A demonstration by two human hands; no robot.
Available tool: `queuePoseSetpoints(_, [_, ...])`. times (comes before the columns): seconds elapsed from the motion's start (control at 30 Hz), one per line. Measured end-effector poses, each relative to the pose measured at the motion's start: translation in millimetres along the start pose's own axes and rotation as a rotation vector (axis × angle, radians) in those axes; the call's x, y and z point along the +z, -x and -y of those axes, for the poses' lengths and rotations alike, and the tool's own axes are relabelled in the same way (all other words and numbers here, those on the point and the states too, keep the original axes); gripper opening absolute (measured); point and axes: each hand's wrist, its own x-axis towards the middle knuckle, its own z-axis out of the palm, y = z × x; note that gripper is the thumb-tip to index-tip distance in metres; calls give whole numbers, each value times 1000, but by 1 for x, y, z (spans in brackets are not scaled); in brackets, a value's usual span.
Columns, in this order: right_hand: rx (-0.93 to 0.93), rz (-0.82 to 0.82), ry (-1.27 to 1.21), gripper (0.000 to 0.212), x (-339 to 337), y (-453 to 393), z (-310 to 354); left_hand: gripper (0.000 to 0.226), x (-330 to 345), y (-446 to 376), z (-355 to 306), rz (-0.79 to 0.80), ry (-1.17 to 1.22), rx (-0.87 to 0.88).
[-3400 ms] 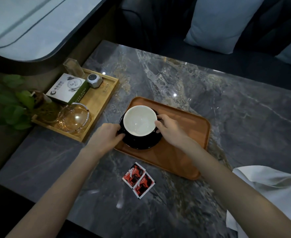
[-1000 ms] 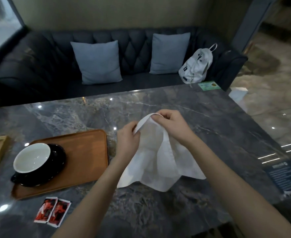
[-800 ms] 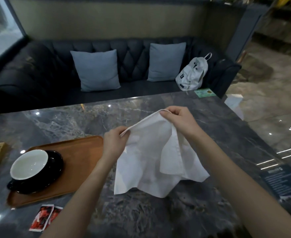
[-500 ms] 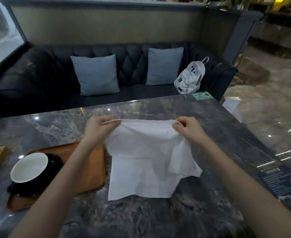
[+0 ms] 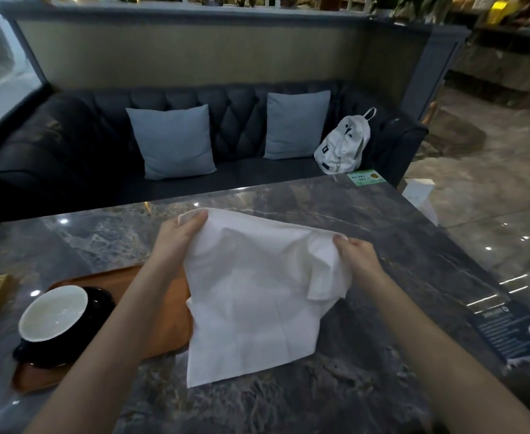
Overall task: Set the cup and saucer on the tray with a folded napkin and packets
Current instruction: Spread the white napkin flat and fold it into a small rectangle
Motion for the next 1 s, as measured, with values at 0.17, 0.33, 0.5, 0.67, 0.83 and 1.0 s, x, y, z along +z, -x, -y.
queuePoseSetpoints(0.17, [-161, -52, 21, 27, 0, -11, 18, 18, 3, -14, 13, -83, -25, -17])
queuePoseSetpoints(0.33, [-343, -104, 488, 39, 3, -36, 35, 21, 5, -35, 23, -187, -142, -46])
queuePoseSetpoints(0.5, [-496, -78, 893, 30, 30, -79, 55, 33, 8, -76, 46, -315, -271, -67])
queuePoseSetpoints(0.67, [-691, 76, 1227, 27, 70, -133, 56, 23, 12, -115, 77, -339, -347, -51])
queuePoseSetpoints(0.83, [-801, 215, 1442, 30, 108, -183, 41, 26, 17, -154, 103, -391, -411, -97])
queuePoseSetpoints(1.0, [-752, 304, 1558, 30, 137, -219, 19, 26, 28, -178, 118, -392, -513, -69])
